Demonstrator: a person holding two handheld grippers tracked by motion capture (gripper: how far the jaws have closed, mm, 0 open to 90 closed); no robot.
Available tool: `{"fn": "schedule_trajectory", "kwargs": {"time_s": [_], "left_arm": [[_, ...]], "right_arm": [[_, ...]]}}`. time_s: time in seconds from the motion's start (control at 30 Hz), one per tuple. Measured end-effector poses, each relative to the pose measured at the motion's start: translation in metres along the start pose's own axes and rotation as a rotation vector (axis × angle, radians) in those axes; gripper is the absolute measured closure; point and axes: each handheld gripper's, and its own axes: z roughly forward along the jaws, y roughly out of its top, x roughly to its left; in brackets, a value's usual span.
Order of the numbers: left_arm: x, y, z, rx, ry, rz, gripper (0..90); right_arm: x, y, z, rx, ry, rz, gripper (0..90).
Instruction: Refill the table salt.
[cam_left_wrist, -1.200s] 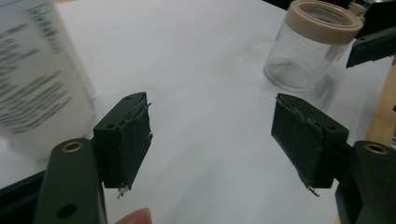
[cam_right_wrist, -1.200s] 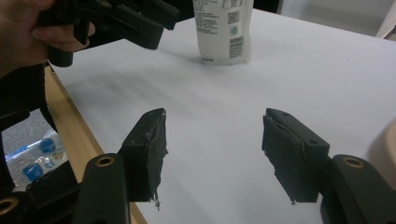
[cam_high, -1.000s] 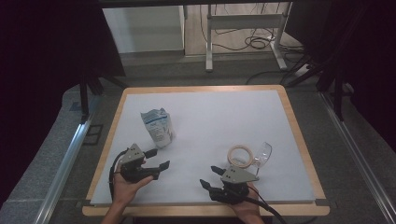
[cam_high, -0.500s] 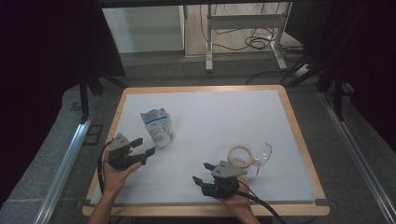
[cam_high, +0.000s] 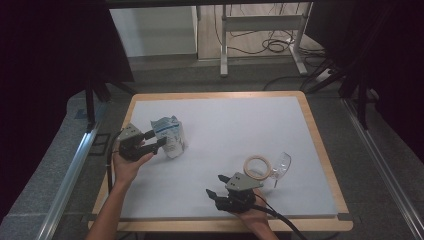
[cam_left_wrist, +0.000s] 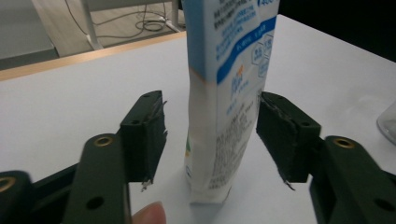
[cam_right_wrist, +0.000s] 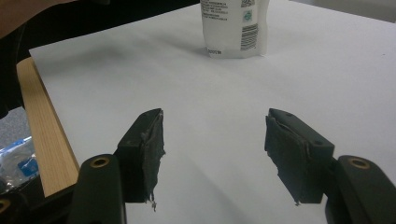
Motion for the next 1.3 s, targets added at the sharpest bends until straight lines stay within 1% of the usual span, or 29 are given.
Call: {"fn": "schedule_trajectory", "kwargs": {"time_s": [0.03,0.07,0.1,0.13,0.17,0.23,0.27,0.3,0.33,0.4,0.43,0.5,0.57,0.63,0.67,0.7,0.77,0.8,0.83,0.87,1.03,1.07,1.13,1.3], "left_arm": [[0.001,0.001,0.003,0.005,-0.005,-0.002,48.1],[0.002,0.002,0.006,0.007,-0.020,-0.008,51.0],[0.003,0.003,0.008,0.005,-0.042,-0.017,53.2],[0.004,0.004,0.009,0.007,-0.061,-0.024,58.3],[0.004,0.004,0.011,0.007,-0.066,-0.028,64.3],[0.004,0.004,0.012,0.002,-0.082,-0.027,70.9],[0.004,0.004,0.012,0.002,-0.082,-0.027,75.0],[0.003,0.005,0.011,0.003,-0.097,-0.026,77.8],[0.003,0.005,0.011,0.003,-0.102,-0.022,81.6],[0.001,0.006,0.012,0.006,-0.089,-0.019,88.6],[0.001,0.007,0.012,0.007,-0.093,-0.025,89.5],[0.000,0.009,0.013,0.010,-0.097,-0.017,90.0],[-0.003,0.010,0.013,0.008,-0.103,-0.021,90.0],[-0.007,0.012,0.013,0.012,-0.098,-0.007,90.0],[-0.007,0.012,0.013,0.012,-0.098,-0.007,90.0],[-0.011,0.015,0.011,0.014,-0.107,-0.002,90.0],[-0.016,0.017,0.009,0.021,-0.119,0.005,90.0],[-0.016,0.017,0.009,0.021,-0.119,0.005,90.0],[-0.021,0.019,0.005,0.023,-0.130,0.015,90.0],[-0.023,0.020,0.003,0.020,-0.140,0.018,90.0],[-0.034,0.024,-0.009,-0.007,-0.202,0.013,90.0],[-0.034,0.024,-0.009,-0.007,-0.202,0.013,90.0],[-0.039,0.026,-0.013,-0.015,-0.235,0.016,90.0],[-0.041,0.028,-0.013,-0.024,-0.274,0.004,90.0]], "right_arm": [[0.000,0.000,0.000,0.001,0.001,0.001,38.3],[0.000,0.000,0.000,0.002,0.000,-0.001,38.2],[0.000,0.000,0.000,0.003,-0.001,-0.003,38.1],[0.000,-0.001,0.000,0.004,-0.002,-0.005,38.0],[0.000,-0.001,0.000,0.005,-0.003,-0.006,37.9],[0.001,-0.001,0.000,0.008,-0.004,-0.006,37.7],[0.001,-0.001,0.000,0.008,-0.004,-0.006,37.7],[0.001,-0.001,0.000,0.009,-0.003,-0.005,37.6],[0.001,-0.002,0.001,0.009,-0.002,-0.004,37.6],[0.001,-0.002,0.002,0.012,-0.001,-0.006,37.6],[0.001,-0.002,0.002,0.013,-0.002,-0.007,37.6],[0.001,-0.003,0.003,0.016,-0.003,-0.010,37.6],[0.001,-0.003,0.004,0.017,-0.005,-0.010,37.6],[0.001,-0.004,0.004,0.019,-0.008,-0.011,37.5],[0.001,-0.004,0.004,0.019,-0.009,-0.011,37.4],[0.001,-0.004,0.004,0.017,-0.008,-0.012,37.3],[0.001,-0.005,0.005,0.023,-0.009,-0.012,36.9],[0.001,-0.005,0.005,0.023,-0.010,-0.014,36.6],[0.002,-0.006,0.006,0.024,-0.008,-0.015,36.3],[0.002,-0.006,0.006,0.023,-0.005,-0.014,36.1],[0.005,-0.007,0.008,0.024,-0.007,-0.014,35.0],[0.005,-0.007,0.008,0.022,-0.008,-0.015,34.9],[0.005,-0.007,0.008,0.020,-0.010,-0.015,34.9],[0.006,-0.007,0.008,0.020,-0.013,-0.013,34.6]]}}
